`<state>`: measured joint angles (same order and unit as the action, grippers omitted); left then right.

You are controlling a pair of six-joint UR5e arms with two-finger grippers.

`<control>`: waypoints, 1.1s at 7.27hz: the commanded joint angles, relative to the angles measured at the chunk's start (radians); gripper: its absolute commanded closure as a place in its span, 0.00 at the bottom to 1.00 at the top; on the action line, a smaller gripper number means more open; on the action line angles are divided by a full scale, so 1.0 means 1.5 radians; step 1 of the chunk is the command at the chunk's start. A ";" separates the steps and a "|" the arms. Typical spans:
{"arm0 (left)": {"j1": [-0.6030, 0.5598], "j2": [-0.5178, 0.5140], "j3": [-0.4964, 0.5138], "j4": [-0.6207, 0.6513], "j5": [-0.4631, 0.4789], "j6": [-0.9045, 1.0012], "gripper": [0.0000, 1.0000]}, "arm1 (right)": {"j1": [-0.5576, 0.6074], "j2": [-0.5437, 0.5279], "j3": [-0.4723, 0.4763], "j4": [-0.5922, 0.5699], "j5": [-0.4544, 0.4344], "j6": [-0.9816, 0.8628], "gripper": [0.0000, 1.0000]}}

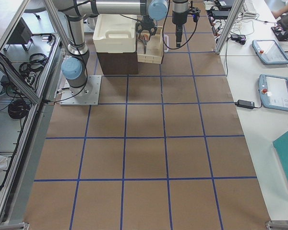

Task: Place scissors in drawer with both arms

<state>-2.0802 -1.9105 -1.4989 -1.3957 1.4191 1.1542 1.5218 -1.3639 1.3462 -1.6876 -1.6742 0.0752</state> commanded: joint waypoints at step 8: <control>0.243 0.120 0.024 -0.082 -0.072 -0.044 0.00 | 0.078 -0.034 0.024 0.009 0.054 0.001 0.00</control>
<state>-1.7775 -1.7843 -1.4616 -1.4262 1.2659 1.1156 1.5896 -1.4043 1.3825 -1.6881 -1.6164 0.0761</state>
